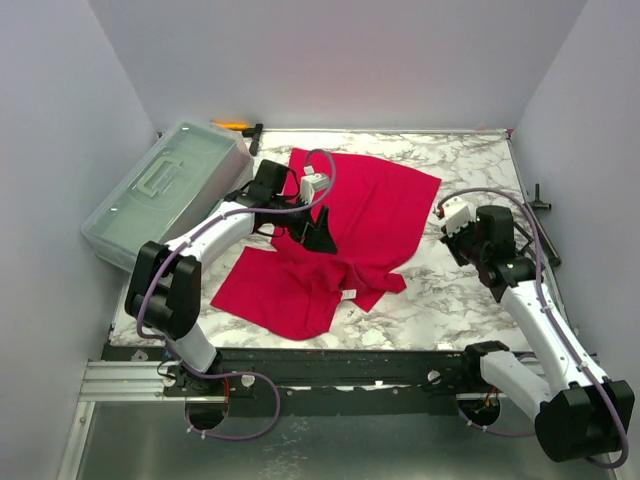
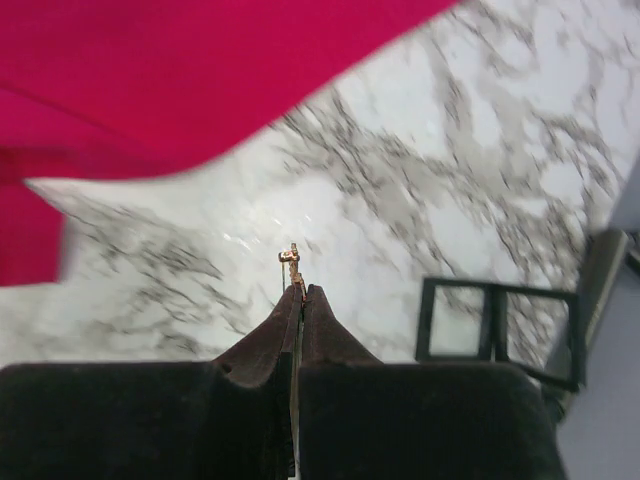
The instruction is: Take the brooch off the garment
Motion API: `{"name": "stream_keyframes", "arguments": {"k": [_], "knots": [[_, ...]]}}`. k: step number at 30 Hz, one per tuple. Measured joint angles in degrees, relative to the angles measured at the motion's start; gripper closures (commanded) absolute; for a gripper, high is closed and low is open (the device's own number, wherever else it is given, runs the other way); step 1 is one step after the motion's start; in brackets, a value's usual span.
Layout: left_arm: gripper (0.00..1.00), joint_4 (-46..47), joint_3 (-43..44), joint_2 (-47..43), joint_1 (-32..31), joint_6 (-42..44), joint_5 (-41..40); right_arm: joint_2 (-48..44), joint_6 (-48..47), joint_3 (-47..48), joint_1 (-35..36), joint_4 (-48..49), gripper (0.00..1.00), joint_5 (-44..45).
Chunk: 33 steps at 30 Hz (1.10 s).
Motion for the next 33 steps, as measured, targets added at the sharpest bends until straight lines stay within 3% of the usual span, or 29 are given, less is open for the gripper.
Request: {"name": "stream_keyframes", "arguments": {"k": [6, 15, 33], "knots": [[0.01, -6.6, 1.1, 0.1, 0.0, 3.0, -5.5, 0.8, -6.6, -3.3, -5.9, 1.4, 1.0, 8.6], [0.01, -15.3, 7.5, 1.4, 0.0, 7.8, -12.8, 8.5, -17.5, -5.9, -19.3, 13.0, 0.99, 9.8], [0.01, -19.4, 11.3, 5.2, 0.0, 8.1, -15.8, 20.0, -27.3, -11.4, -21.6, 33.0, 0.99, 9.6]]}}
